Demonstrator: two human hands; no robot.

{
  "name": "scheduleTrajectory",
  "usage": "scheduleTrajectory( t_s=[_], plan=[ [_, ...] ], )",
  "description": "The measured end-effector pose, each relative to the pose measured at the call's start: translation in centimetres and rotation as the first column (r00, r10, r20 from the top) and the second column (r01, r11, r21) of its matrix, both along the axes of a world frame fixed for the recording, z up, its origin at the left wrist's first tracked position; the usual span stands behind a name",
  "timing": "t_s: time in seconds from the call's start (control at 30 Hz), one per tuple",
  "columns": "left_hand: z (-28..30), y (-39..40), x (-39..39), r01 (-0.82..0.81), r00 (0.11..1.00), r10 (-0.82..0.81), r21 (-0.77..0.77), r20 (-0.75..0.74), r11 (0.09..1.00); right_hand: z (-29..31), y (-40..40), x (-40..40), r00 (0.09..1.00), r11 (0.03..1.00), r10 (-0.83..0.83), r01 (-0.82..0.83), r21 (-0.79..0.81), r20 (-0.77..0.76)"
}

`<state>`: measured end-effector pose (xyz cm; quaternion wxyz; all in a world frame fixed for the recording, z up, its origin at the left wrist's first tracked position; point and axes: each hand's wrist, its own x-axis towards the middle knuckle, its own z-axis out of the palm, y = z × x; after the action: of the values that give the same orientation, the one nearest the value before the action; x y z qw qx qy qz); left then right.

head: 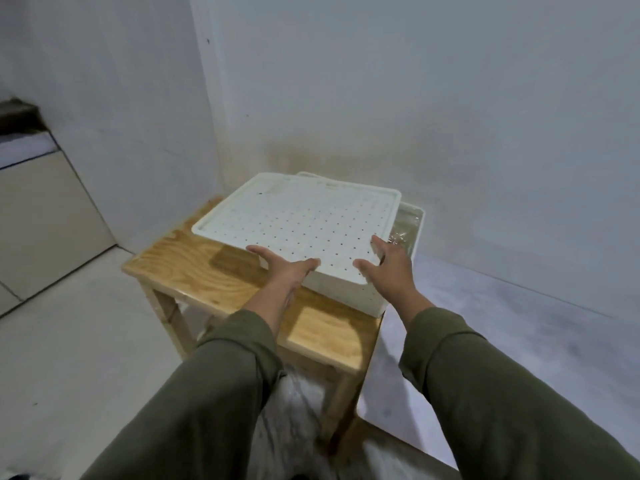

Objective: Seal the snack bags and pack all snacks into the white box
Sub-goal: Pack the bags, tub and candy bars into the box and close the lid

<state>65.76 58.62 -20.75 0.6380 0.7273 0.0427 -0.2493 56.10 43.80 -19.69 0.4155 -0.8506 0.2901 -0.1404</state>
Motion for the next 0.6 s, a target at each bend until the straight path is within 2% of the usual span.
scheduleTrajectory(
  t_s=[0.13,0.27,0.6],
  plan=[
    [-0.8,-3.5,1.9,0.082,0.996,-0.082,0.013,-0.026,0.997,-0.5,-2.8,0.6,0.997,0.995,-0.070,0.068,-0.071,-0.029],
    [-0.8,-6.0,3.8,0.141,0.990,-0.141,0.016,-0.029,0.990,-0.9,-5.1,1.8,0.993,0.991,-0.119,0.117,-0.059,-0.027],
    [-0.8,-8.3,4.5,0.142,0.990,-0.142,0.082,0.003,0.987,-2.2,-8.3,2.9,0.994,0.995,-0.102,0.102,-0.011,-0.042]
  ],
)
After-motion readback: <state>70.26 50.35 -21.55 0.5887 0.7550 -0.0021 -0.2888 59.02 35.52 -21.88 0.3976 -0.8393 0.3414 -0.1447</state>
